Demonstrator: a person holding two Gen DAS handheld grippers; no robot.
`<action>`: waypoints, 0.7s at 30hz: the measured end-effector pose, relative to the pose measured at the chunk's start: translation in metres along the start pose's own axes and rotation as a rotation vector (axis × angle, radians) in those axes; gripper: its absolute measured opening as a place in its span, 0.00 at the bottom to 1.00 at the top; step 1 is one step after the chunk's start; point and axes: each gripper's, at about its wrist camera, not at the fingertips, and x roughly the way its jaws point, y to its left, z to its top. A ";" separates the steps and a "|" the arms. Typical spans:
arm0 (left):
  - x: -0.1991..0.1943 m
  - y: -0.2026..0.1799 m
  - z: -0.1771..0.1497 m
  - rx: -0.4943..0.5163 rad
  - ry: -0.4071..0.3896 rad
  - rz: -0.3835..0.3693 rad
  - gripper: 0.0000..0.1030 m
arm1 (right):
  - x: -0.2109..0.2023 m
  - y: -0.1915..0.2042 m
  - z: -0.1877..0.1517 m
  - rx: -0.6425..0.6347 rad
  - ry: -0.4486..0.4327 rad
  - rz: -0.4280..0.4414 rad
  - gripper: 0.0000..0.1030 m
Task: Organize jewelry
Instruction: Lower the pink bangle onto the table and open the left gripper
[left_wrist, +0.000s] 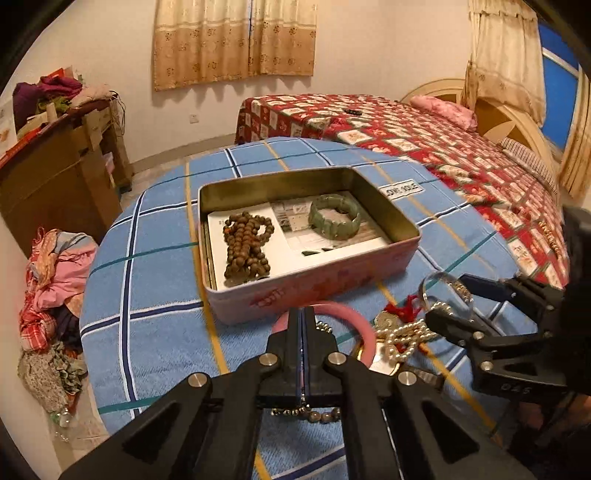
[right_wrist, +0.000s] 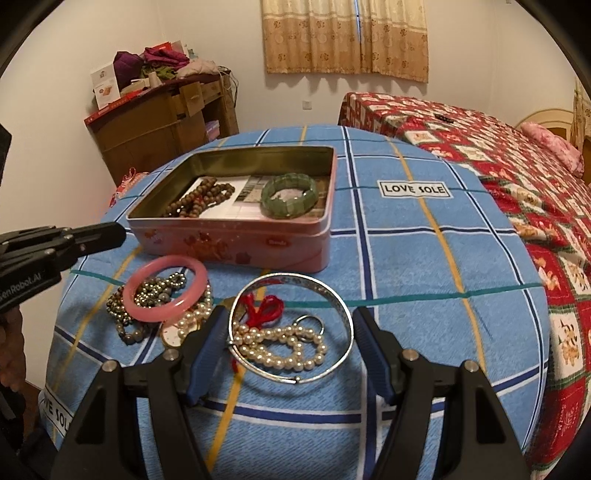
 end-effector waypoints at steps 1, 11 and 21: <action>0.005 0.001 -0.001 -0.006 0.015 0.001 0.00 | 0.001 0.000 0.000 -0.001 0.002 0.001 0.69; 0.004 0.000 -0.007 -0.048 0.016 0.017 0.72 | 0.001 -0.003 -0.003 0.010 0.004 0.001 0.69; 0.024 -0.009 -0.005 -0.051 0.070 -0.002 0.72 | -0.001 -0.004 -0.004 0.013 -0.003 -0.002 0.69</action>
